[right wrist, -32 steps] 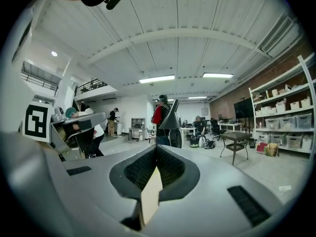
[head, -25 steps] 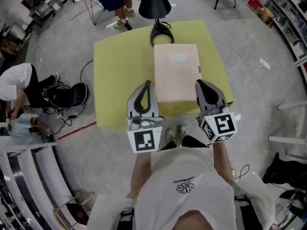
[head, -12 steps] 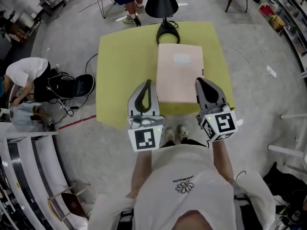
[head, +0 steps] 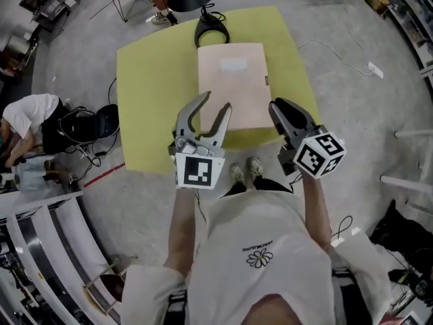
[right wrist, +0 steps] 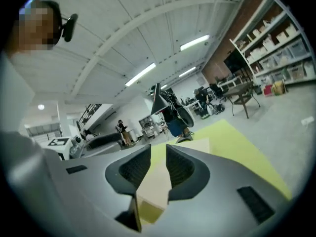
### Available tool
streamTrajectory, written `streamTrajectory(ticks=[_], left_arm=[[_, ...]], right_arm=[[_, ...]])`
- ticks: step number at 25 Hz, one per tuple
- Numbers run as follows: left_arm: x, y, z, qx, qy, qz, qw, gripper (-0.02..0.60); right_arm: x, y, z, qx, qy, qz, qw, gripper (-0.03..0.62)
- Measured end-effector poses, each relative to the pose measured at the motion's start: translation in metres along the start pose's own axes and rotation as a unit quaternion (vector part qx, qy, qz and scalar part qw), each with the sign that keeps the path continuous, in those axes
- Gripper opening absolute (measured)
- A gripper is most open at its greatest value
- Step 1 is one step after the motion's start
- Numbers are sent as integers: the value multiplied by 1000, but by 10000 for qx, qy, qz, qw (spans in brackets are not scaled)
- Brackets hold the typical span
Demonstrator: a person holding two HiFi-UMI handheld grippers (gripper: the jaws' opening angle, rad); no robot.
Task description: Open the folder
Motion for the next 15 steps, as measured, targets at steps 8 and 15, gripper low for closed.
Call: streamTrajectory(ticks=[8,15], left_arm=[[-84,38,-79,-2400,2219,1958,9246,213],[-119,41,-90,-2811,2509,2653,8875,192]], right_arm=[[-69,-22,-65,209,2805,-57,9596,129],[-126,-22,-85,505,3772,85,9247,115]])
Point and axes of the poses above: the fingertips, and each gripper's own axes: y forward along the fingers, z to its left, x out of its top, the point moved 6 cm from there along -y, backward along the fingers, and after that the axes turned 6 degrees about -y, right-handed, at the moved point
